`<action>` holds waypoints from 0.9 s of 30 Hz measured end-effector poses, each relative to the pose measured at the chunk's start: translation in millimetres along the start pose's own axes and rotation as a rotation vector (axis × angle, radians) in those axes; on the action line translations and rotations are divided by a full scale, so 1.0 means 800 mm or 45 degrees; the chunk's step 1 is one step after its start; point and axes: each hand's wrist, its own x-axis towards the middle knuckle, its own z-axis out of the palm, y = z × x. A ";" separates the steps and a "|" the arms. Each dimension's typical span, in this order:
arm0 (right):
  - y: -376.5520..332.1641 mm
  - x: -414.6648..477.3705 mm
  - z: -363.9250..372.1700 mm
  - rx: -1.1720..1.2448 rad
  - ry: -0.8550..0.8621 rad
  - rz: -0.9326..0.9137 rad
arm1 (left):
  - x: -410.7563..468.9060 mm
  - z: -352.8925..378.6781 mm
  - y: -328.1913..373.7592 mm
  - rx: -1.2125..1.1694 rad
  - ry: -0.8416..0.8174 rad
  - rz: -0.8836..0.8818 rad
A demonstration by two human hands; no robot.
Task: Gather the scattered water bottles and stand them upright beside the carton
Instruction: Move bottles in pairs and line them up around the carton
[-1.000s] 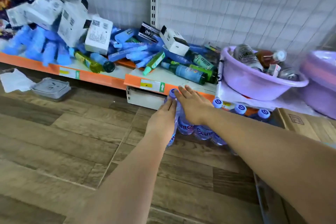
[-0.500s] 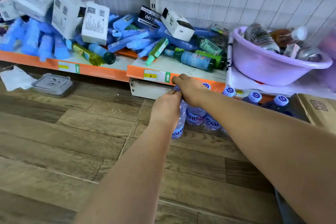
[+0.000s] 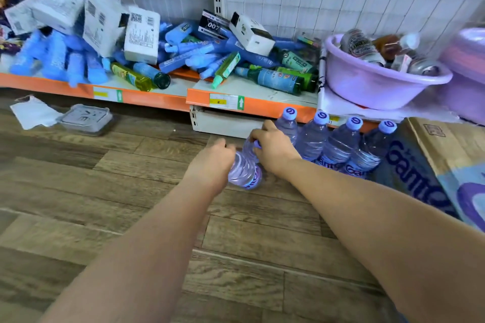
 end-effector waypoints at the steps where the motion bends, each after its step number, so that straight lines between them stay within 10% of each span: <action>1: -0.002 -0.010 -0.001 0.021 -0.002 0.004 | -0.010 0.003 -0.004 0.010 -0.002 0.002; 14: -0.034 -0.201 -0.124 0.135 -0.372 0.025 | -0.159 -0.069 0.062 0.067 -0.353 0.059; 27: 0.007 -0.406 -0.377 0.055 -0.432 -0.169 | -0.327 -0.244 0.248 0.054 -0.250 0.145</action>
